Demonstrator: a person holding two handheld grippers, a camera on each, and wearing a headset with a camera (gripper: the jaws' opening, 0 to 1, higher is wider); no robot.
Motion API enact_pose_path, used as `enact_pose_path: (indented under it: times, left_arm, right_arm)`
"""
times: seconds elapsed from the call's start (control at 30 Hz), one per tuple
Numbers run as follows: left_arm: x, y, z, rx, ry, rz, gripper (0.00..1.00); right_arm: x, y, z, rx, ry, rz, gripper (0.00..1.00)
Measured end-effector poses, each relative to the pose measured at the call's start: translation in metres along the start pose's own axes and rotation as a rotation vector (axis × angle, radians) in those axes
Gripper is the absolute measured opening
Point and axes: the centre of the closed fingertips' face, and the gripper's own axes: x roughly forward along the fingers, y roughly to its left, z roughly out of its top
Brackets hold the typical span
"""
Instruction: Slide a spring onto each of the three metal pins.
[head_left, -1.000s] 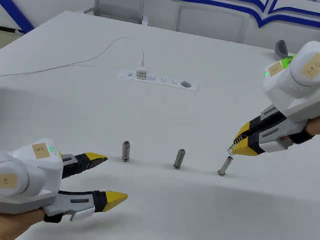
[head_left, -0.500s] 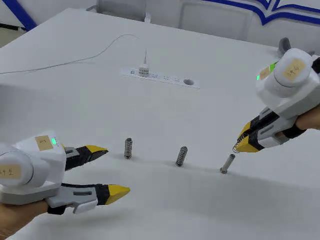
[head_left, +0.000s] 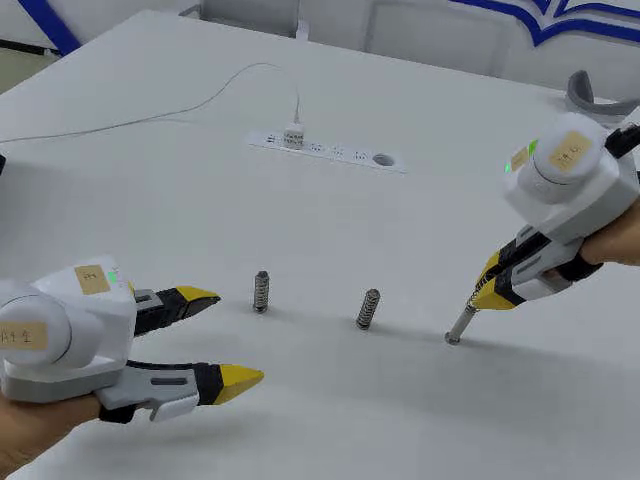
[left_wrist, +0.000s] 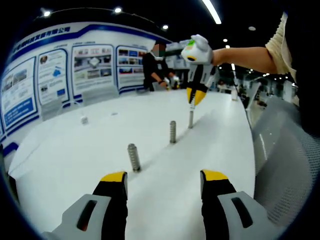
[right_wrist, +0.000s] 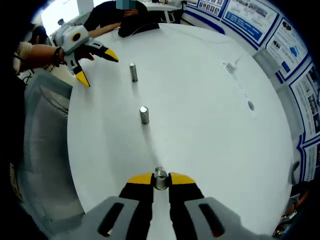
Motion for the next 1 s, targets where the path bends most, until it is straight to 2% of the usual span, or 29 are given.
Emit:
enact_pose_path:
  times: [0.6,1.0]
  left_arm:
    - [-0.001,0.003,-0.001,-0.002,0.006,0.002,0.59]
    - [0.001,0.003,0.0,-0.001,0.006,0.0,0.59]
  right_arm:
    - [0.012,-0.002,-0.006,0.016,0.016,0.017,0.13]
    - [0.029,0.001,-0.012,0.034,0.037,0.041,0.13]
